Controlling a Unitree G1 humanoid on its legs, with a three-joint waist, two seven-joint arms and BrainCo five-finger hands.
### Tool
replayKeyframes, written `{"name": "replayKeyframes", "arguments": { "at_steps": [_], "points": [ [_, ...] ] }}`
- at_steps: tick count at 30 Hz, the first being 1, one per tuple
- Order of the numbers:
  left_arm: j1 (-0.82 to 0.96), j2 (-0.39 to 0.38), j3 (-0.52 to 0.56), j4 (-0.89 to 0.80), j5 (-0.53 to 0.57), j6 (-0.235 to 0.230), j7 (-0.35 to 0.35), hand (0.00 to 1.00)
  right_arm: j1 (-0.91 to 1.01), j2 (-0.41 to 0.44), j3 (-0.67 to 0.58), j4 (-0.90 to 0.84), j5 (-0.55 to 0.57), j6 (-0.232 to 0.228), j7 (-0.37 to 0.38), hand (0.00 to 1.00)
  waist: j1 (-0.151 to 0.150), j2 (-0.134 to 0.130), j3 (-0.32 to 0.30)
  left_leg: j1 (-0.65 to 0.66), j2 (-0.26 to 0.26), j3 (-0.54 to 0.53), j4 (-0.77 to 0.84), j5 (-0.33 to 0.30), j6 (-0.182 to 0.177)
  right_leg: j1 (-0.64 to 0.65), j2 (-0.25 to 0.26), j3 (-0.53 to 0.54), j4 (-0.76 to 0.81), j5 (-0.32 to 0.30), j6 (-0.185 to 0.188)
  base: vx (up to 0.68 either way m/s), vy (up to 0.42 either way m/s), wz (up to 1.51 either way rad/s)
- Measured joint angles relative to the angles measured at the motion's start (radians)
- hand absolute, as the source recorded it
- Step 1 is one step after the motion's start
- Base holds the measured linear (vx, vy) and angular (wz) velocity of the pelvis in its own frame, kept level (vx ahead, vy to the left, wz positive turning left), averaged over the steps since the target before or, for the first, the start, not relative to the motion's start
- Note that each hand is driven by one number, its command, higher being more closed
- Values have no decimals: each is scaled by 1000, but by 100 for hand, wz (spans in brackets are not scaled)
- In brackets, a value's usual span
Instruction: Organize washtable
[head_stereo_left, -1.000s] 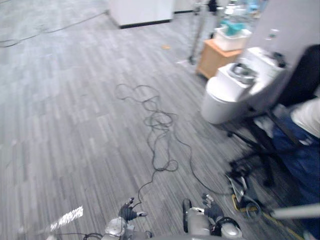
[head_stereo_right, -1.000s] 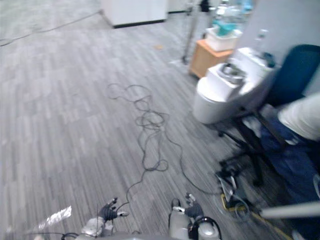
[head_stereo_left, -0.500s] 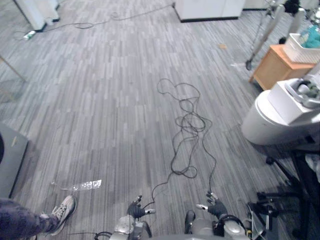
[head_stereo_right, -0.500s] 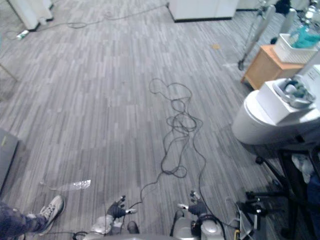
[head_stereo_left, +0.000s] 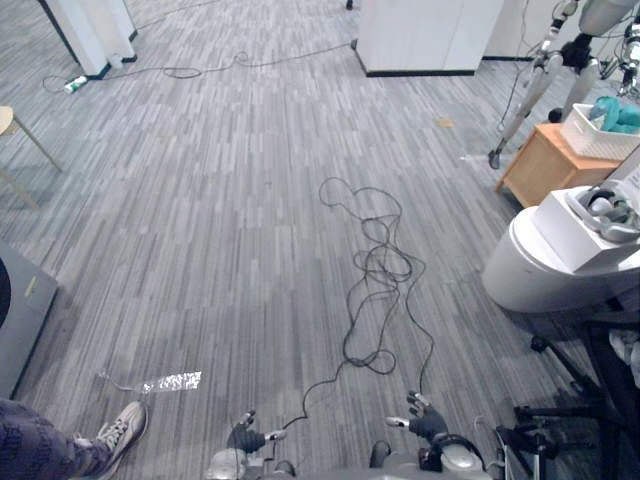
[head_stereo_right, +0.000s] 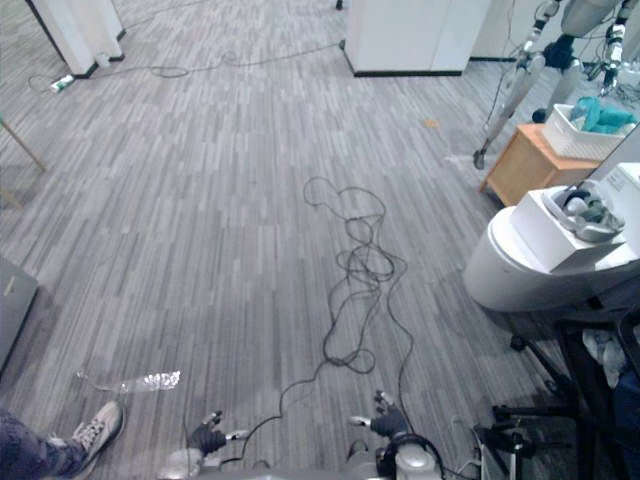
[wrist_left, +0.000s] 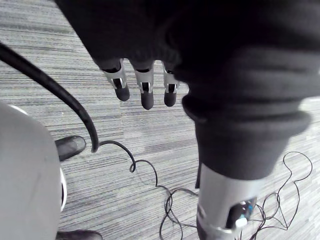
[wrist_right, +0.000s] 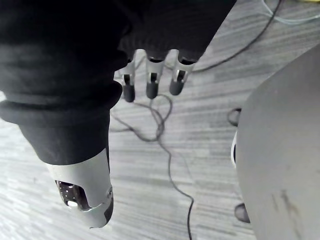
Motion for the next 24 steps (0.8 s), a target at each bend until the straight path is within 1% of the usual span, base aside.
{"name": "replayKeyframes", "arguments": {
  "at_steps": [2,3,9,10,11,16,18,19,20,22,23,24],
  "points": [
    [0,-2,10,2,0,0,0,0,-4,1,0,11,0,0,1,0,0,-2,-2,2,-2,-1,0,0,0,2,-1,0,-2,1,0,0,0,0],
    [-1,-14,18,12,-2,1,-1,0,-15,-8,-1,28,-17,0,0,0,0,20,-12,-13,10,-50,3,5,8,0,17,-14,-20,2,-8,0,0,0],
    [-1,-14,18,12,-3,1,-1,0,-15,-9,-2,28,-16,0,0,0,1,23,-12,-24,10,-51,3,5,8,-3,17,-15,-20,0,-8,0,0,0],
    [-1,-14,18,13,-5,0,-2,0,-15,-10,-3,29,-11,0,-1,0,0,24,-12,-29,10,-53,3,5,8,-8,17,-15,-19,-9,-1,2,-7,3],
    [-1,-14,17,18,-24,-2,-2,0,-14,-11,-16,36,4,-1,-2,0,0,27,-17,-41,10,-54,2,4,8,-23,15,-13,-12,-21,0,0,0,0],
    [-9,-10,15,45,-84,-6,-5,0,-18,-13,-68,69,112,-2,-23,0,1,34,-22,-85,10,-53,1,-2,4,-75,16,-4,-1,-32,1,42,-8,-1],
    [-13,-7,7,57,-106,-10,-7,0,-21,-13,-94,80,158,-1,-26,0,1,38,-23,-95,11,-49,5,-14,0,-94,16,7,21,-50,2,113,-8,-7],
    [-16,-5,5,62,-119,-13,-12,0,-25,-13,-108,94,190,-2,-34,0,1,38,-23,-95,13,-45,11,-23,1,-112,14,16,54,-70,5,139,-7,-7],
    [-16,-4,4,62,-124,-14,-14,0,-26,-11,-113,98,205,-2,-41,0,1,38,-23,-94,15,-45,16,-29,0,-116,13,17,69,-78,1,208,-13,-5],
    [-18,-1,3,69,-144,-19,-25,0,-24,-8,-126,100,231,-1,-44,0,0,38,-23,-91,23,-43,55,-63,-12,-128,8,22,135,-130,-5,213,-28,2],
    [-18,5,3,68,-150,-24,-26,0,-24,-8,-122,101,229,-1,-44,0,3,29,-23,-120,32,-45,165,-113,-31,-131,-6,29,192,-185,-13,211,-48,6],
    [-19,10,3,66,-152,-26,-26,0,-24,-6,-119,105,229,-1,-43,0,3,23,-22,-146,35,-47,238,-128,-42,-129,-16,30,212,-202,-11,263,-100,11]
  ]
}}
